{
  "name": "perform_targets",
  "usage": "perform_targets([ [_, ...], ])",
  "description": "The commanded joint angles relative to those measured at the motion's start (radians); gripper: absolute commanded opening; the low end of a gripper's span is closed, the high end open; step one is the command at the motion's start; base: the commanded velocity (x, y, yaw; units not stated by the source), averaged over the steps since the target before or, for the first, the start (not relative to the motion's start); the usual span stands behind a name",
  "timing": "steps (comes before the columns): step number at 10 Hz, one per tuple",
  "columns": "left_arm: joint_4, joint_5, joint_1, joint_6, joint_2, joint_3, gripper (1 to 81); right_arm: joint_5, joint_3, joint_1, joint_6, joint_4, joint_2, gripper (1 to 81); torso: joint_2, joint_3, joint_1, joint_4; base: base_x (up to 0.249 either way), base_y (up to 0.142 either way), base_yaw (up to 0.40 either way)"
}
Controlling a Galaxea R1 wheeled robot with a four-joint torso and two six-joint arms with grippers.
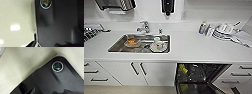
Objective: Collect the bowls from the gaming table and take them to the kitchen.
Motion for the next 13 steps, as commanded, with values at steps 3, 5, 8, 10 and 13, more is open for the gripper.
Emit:
perform_targets([
  [3,0.001,0.046,-0.003,0.0,-0.014,-0.007,81.1,0.205,0.163,0.111,0.316,0.033,-0.136,81.1,0.0,0.0,0.0,0.0,0.0,0.0,0.0],
  [5,0.001,0.045,0.005,0.0,-0.015,-0.007,81.1,0.273,0.21,0.151,0.324,0.033,-0.171,81.1,0.0,0.0,0.0,0.0,0.0,0.0,0.0],
  [8,0.001,0.045,0.006,0.0,-0.017,-0.007,81.1,0.273,0.276,0.248,0.325,0.035,-0.203,81.1,0.0,0.0,0.0,0.0,0.0,0.0,0.0],
  [10,0.001,0.045,0.009,0.0,-0.023,-0.007,81.1,0.276,0.295,0.31,0.325,0.061,-0.202,81.1,0.0,-0.001,0.0,0.0,0.0,0.0,0.0],
  [13,-0.006,0.045,0.009,0.0,-0.02,-0.007,81.1,0.273,0.374,0.418,0.325,0.084,-0.225,81.1,0.0,-0.002,0.0,0.0,0.0,0.0,0.0],
])
